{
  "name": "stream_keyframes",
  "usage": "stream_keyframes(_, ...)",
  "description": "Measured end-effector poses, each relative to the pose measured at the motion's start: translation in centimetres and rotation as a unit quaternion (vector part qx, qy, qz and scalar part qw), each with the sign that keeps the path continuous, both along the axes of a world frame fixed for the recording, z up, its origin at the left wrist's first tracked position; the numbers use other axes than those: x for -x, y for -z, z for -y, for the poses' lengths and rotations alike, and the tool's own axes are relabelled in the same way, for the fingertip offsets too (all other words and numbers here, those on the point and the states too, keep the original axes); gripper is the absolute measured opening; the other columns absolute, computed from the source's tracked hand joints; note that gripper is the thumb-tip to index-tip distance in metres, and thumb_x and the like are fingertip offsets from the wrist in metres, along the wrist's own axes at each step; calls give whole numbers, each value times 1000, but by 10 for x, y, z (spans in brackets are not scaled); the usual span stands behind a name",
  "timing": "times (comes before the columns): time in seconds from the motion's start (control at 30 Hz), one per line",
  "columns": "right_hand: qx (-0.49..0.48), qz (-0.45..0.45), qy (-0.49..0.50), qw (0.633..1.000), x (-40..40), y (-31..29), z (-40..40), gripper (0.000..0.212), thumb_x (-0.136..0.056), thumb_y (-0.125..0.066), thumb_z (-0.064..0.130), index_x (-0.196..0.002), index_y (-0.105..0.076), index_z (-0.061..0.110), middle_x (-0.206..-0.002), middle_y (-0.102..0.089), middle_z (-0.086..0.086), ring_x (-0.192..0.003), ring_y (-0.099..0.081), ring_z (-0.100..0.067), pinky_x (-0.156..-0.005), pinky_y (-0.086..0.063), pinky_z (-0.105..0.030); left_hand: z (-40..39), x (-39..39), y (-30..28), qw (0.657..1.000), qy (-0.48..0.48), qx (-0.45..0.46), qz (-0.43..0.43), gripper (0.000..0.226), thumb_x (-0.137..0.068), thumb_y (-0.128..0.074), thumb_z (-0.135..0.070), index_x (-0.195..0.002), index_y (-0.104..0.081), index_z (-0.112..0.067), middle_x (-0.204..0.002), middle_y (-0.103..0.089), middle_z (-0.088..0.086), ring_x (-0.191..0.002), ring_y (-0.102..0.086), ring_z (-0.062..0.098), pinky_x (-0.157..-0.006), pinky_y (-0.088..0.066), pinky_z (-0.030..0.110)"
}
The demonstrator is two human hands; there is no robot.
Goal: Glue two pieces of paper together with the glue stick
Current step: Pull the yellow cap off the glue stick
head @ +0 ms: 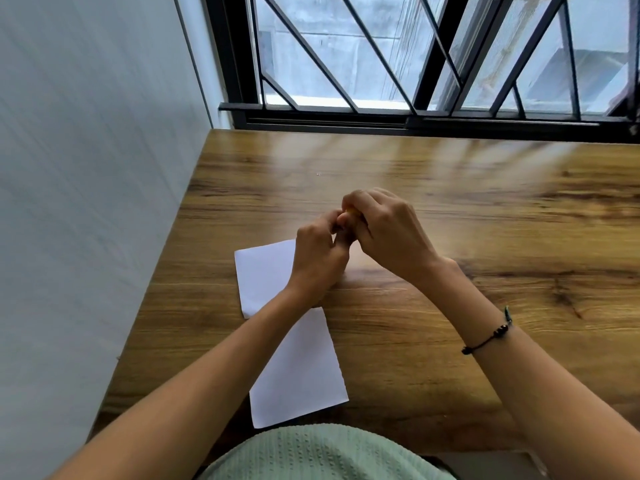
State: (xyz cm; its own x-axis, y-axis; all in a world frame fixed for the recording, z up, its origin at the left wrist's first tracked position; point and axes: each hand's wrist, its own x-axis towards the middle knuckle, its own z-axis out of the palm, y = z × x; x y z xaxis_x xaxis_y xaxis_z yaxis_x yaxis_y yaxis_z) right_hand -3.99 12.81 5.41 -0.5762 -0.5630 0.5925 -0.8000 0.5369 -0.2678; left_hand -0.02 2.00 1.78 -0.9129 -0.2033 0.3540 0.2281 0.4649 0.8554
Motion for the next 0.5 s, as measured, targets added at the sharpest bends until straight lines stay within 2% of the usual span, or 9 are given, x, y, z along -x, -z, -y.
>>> stream_keyframes(0.1, -10, -10, -25, 1000, 0, -7, -2, 17, -87, -53, 7, -87, -61, -7, -78, -67, -21, -72, -61, -37, -57, -52, -47, 1, -1, -2, 1000, 21, -5, -9, 9, -84, -51, -3, -82, -58, -5, -67, -59, 1, -57, -53, 10, -55, -42, 16)
stream_keyframes(0.17, -19, -12, -47, 999, -1, -11, -5, 13, -86, -55, 3, -88, -62, -8, -77, -66, -21, -71, -61, -36, -55, -52, -48, 3, -3, -3, 999, 43, -15, -4, 11, -86, -46, 1, -84, -56, -3, -69, -59, 6, -58, -53, 8, -56, -42, 12)
stream_keyframes(0.3, -26, -7, -83, 996, -2, -14, -11, 9, -83, -58, -3, -88, -62, -9, -76, -66, -20, -70, -60, -32, -56, -53, -46, 6, -5, -5, 995, 95, -35, 24, 12, -90, -42, 1, -91, -55, 2, -76, -59, 12, -67, -57, 19, -65, -49, 29)
stream_keyframes(0.43, -31, -14, -103, 994, -2, -15, -16, 8, -82, -59, -4, -88, -62, -10, -77, -66, -20, -69, -59, -29, -57, -53, -42, 11, -7, -8, 985, 158, -58, 39, 13, -91, -41, -3, -91, -54, 0, -72, -55, 2, -67, -55, 14, -65, -48, 22)
stream_keyframes(0.5, -39, -19, -117, 992, -2, -16, -18, 7, -82, -59, -6, -87, -61, -10, -75, -65, -20, -67, -58, -28, -58, -53, -39, 14, -7, -9, 978, 188, -72, 53, 14, -92, -41, -5, -93, -54, 0, -73, -54, 3, -68, -55, 14, -68, -49, 24)
